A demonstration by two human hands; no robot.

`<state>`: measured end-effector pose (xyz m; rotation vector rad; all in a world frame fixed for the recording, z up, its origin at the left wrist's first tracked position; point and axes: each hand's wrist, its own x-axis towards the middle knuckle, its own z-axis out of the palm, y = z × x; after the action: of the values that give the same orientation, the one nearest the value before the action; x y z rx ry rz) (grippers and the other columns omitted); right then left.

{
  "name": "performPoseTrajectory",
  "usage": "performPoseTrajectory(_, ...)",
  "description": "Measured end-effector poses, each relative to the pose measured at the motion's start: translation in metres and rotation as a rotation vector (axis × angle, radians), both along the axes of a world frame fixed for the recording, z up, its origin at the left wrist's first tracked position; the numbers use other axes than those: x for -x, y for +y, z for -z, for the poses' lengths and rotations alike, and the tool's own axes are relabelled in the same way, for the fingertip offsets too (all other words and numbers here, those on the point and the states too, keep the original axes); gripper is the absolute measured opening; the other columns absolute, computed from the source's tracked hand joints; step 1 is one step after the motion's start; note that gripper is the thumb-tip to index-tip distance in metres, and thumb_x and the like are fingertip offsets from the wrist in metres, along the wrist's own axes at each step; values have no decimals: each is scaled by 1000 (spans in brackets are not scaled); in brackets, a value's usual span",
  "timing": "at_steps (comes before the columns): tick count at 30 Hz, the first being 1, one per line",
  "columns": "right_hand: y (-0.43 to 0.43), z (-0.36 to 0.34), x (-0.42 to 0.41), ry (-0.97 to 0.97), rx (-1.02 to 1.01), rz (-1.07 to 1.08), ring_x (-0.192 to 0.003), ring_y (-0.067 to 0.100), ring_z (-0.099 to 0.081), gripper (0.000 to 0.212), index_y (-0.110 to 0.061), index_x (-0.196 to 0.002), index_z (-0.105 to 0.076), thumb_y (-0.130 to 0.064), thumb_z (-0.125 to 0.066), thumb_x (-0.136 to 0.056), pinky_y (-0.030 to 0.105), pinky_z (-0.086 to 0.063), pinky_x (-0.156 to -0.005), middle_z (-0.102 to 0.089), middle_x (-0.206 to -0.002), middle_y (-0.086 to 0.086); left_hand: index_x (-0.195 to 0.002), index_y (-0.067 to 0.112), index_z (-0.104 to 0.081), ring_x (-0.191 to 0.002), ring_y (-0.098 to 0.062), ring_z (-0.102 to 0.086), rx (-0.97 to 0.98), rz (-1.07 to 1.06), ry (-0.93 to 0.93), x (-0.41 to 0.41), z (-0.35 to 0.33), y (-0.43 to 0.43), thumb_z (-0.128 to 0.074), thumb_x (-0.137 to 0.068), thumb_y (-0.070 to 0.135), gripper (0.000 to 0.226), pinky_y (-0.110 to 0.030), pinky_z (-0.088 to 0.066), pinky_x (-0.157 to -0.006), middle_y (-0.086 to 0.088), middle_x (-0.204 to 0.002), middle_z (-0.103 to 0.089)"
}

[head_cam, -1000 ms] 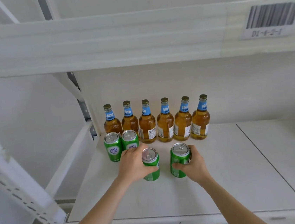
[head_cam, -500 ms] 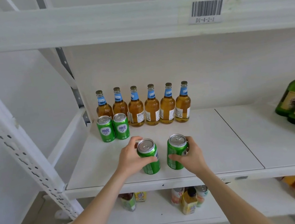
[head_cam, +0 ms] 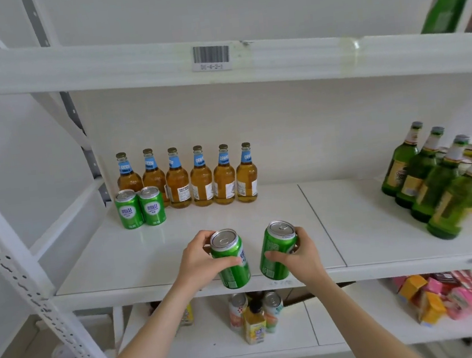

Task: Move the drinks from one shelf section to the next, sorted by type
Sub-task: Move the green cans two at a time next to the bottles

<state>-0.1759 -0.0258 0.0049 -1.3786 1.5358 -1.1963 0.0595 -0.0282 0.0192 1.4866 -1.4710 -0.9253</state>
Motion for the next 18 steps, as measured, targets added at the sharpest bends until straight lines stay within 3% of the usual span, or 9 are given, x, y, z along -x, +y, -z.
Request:
performPoseTrajectory(6,28,-2,75,-89,-22,40,-92,16,-65,61,-23,-111,-56,-18,-90,-61,26,-52,-68,-68,-100,-3,-99,31,-62,-97,-9,-64,-14,23,47,70,-2,23,-94,-45,35,63,-33,-56,-82,12,-101,-69)
performPoseTrajectory(18,25,-3,177,-129,-31,81,-88,12,-65,59,-25,-111,-56,-16,-89,-63,21,-48,-63,-67,-100,-4,-104,31,-61,-102,-12,-62,-28,147,40,180,-14,0,-88,-38,49,74,-40,-56,-88,10,-108,-68)
